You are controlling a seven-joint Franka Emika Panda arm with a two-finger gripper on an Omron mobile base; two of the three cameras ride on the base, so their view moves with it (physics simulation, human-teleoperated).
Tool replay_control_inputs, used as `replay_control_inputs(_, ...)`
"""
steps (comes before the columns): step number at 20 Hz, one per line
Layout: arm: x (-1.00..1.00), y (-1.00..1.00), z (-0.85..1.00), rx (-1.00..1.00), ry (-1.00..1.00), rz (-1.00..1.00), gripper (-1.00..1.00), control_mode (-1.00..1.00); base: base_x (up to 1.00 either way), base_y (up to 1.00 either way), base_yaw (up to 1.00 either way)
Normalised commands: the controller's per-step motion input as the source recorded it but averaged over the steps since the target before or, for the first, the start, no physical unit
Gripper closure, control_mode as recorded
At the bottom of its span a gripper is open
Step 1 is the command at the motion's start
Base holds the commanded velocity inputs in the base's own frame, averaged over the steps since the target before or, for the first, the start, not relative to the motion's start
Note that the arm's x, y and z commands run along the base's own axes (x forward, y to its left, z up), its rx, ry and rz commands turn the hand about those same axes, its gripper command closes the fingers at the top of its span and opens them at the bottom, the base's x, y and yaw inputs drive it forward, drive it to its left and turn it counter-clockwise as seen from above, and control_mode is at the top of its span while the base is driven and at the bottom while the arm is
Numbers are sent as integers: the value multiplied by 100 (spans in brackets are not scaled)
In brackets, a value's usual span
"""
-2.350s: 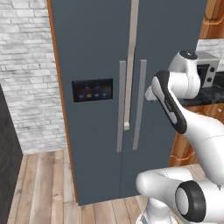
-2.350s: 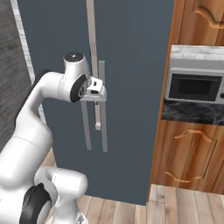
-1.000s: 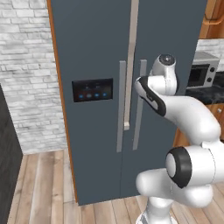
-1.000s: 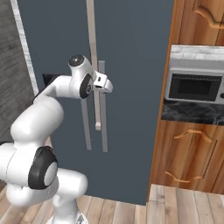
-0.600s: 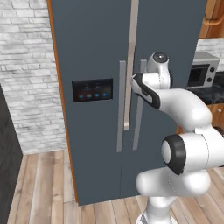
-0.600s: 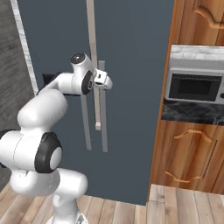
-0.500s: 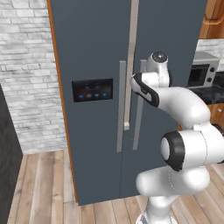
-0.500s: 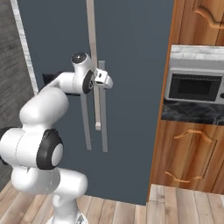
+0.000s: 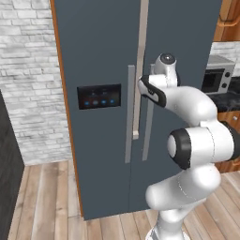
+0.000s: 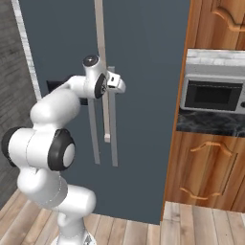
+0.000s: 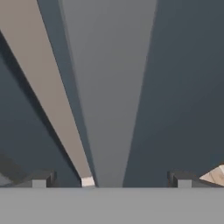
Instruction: Gather the cucumber and carrot from the fridge and place them on a tray on the dining counter. Then gather the chicken drumstick and fish from the fridge and place them on the other tray.
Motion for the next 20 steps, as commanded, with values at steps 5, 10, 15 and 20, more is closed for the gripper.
replay_control_inputs(5, 4, -19, -4, 0, -10, 0, -100, -100, 0, 0, 0)
replay_control_inputs(10, 12, -12, -8, 0, -10, 0, -100, -100, 0, 0, 0)
replay_control_inputs(15, 43, 0, -2, 0, -1, 0, -100, -100, 0, 0, 0)
replay_control_inputs(20, 44, 0, 0, 0, 0, 0, -100, -100, 0, 0, 0)
